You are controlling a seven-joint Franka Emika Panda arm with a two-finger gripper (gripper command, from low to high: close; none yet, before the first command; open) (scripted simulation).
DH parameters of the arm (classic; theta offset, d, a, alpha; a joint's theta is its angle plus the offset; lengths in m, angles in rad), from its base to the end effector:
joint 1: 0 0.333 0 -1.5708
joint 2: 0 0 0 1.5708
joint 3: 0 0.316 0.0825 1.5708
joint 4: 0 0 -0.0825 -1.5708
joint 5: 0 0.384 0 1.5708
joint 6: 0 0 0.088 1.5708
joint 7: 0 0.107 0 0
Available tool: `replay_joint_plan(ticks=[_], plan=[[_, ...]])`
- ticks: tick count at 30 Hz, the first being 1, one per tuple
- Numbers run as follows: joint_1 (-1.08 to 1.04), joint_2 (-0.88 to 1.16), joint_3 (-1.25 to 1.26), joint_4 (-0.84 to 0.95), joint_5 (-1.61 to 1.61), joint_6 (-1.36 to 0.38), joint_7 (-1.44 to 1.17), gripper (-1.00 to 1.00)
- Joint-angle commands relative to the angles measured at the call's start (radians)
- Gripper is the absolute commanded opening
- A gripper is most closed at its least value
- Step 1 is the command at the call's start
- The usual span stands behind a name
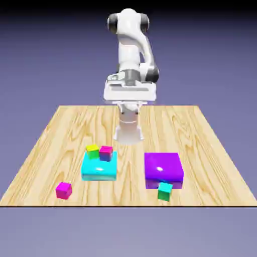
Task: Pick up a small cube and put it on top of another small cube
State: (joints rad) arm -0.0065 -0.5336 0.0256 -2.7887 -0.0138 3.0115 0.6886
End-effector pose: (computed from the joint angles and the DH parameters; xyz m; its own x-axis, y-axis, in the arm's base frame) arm 0.3974 0.0087 0.4507 0.5767 -0.6089 0.5447 -0.4432 -0.7932 -0.4176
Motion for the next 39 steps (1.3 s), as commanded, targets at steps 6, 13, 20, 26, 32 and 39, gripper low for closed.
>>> replay_joint_plan(ticks=[6,13,20,26,32,39], plan=[[-0.092,0.181,0.127,0.106,-0.069,-0.127,-0.261,0.00],[-0.200,0.393,0.276,0.229,-0.149,-0.275,-0.565,0.00],[-0.307,0.604,0.425,0.353,-0.229,-0.424,-0.870,0.00],[-0.399,0.785,0.552,0.458,-0.298,-0.551,-1.131,0.00],[-0.491,0.967,0.680,0.564,-0.367,-0.678,-1.392,0.00],[-0.599,1.178,0.828,0.688,-0.447,-0.826,-1.696,0.00]])
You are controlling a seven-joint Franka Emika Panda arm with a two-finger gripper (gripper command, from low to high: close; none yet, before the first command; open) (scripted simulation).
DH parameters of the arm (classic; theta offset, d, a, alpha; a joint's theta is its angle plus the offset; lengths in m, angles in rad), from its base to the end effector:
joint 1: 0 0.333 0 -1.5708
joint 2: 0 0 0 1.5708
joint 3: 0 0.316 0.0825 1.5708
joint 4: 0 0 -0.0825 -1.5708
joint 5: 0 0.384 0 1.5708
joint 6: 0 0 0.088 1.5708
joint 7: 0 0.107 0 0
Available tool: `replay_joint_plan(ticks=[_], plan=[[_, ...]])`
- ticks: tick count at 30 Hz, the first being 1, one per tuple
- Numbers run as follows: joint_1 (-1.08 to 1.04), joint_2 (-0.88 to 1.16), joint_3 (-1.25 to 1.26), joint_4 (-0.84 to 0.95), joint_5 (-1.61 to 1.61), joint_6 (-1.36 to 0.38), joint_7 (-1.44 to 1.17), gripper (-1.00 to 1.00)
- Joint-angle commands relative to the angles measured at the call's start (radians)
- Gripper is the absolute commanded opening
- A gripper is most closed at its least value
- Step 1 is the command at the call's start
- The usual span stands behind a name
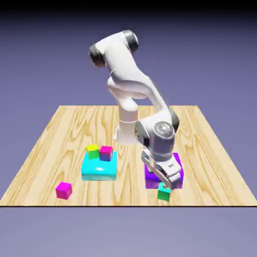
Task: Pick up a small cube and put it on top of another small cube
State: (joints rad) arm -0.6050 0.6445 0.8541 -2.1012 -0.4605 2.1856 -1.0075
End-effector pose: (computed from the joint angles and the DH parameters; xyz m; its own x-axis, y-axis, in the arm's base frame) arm 0.5269 0.1306 0.1845 0.0196 0.9993 0.0313 0.9531 -0.0092 -0.3027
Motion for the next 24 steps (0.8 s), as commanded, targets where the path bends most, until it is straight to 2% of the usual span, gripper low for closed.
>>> replay_joint_plan(ticks=[1,9,13,14,18,24], plan=[[-0.015,0.030,0.021,0.018,-0.011,-0.021,-0.044,0.00],[-0.135,0.265,0.186,0.155,-0.101,-0.186,-0.382,0.00],[-0.080,0.346,0.089,0.117,-0.183,-0.062,-0.346,0.00],[-0.080,0.346,0.089,0.117,-0.183,-0.062,-0.346,-1.00],[-0.139,0.270,0.191,0.156,-0.108,-0.193,-0.387,-1.00],[-0.304,0.458,0.358,0.218,-0.368,-0.445,-0.605,-1.00]])
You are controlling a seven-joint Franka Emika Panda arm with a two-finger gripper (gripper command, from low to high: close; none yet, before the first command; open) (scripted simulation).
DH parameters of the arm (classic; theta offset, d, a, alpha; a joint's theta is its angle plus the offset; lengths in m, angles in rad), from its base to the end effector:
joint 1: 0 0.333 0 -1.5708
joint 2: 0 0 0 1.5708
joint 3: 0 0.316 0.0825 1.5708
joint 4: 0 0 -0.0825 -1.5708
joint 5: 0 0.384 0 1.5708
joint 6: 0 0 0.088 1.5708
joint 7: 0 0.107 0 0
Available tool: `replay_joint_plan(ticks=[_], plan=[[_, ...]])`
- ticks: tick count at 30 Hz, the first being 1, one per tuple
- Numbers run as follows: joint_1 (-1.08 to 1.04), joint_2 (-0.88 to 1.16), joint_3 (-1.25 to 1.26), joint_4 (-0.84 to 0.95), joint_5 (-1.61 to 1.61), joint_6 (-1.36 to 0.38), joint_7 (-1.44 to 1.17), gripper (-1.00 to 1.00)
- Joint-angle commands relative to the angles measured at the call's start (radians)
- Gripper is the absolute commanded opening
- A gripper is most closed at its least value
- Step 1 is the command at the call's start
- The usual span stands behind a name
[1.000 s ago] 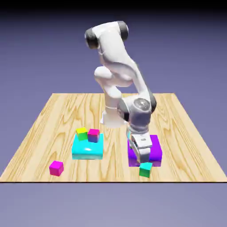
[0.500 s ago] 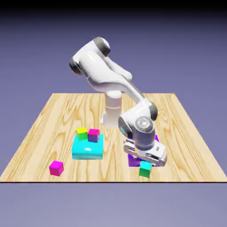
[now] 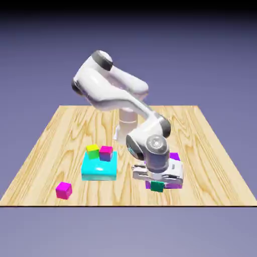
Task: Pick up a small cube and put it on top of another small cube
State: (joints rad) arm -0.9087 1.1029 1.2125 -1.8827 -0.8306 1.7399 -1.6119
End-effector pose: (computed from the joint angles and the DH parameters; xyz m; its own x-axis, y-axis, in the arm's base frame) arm 0.5644 0.0820 0.1876 -0.5922 0.7355 0.3293 0.6849 0.6747 -0.2751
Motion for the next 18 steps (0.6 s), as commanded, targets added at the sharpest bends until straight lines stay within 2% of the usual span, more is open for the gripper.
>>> replay_joint_plan(ticks=[1,18], plan=[[-0.027,0.031,0.028,0.010,-0.042,-0.041,-0.037,-1.00],[-0.494,0.565,0.503,0.186,-0.781,-0.757,-0.652,-1.00]])
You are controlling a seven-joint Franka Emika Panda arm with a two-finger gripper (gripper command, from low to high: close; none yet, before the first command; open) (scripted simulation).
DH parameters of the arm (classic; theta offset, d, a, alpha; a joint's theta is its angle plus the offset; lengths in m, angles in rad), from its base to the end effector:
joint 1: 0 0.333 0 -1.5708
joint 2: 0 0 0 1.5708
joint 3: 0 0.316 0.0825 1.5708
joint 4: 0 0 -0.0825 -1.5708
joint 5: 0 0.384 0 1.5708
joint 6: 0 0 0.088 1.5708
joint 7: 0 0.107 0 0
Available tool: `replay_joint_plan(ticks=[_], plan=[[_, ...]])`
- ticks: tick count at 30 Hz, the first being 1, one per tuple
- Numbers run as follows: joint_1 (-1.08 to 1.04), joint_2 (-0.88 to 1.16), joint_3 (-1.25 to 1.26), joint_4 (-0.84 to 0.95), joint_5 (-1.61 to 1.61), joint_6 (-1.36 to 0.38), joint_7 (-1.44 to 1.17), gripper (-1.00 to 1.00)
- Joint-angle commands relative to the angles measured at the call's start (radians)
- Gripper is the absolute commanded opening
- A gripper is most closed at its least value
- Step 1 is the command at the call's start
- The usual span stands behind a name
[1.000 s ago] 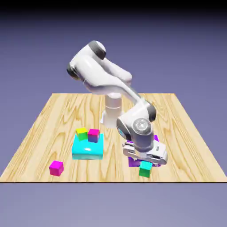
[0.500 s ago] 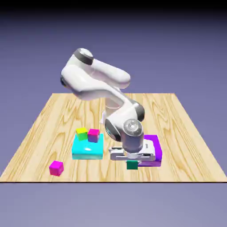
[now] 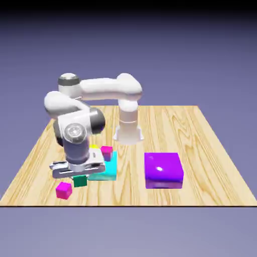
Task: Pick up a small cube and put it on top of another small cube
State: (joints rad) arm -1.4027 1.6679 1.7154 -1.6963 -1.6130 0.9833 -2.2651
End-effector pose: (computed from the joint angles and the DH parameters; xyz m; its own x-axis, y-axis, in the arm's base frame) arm 0.5539 -0.2567 0.2331 -0.7713 0.5634 0.2961 0.4856 0.8217 -0.2984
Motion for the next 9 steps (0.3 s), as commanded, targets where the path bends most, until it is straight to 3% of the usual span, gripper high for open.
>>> replay_joint_plan(ticks=[1,5,6,9], plan=[[-0.014,0.016,0.014,0.005,-0.020,-0.021,-0.017,-1.00],[-0.096,0.087,-0.084,-0.074,-0.097,0.054,-0.021,-1.00],[-0.096,0.087,-0.084,-0.074,-0.097,0.054,-0.021,1.00],[-0.035,0.034,-0.012,-0.016,-0.041,-0.001,-0.018,1.00]])
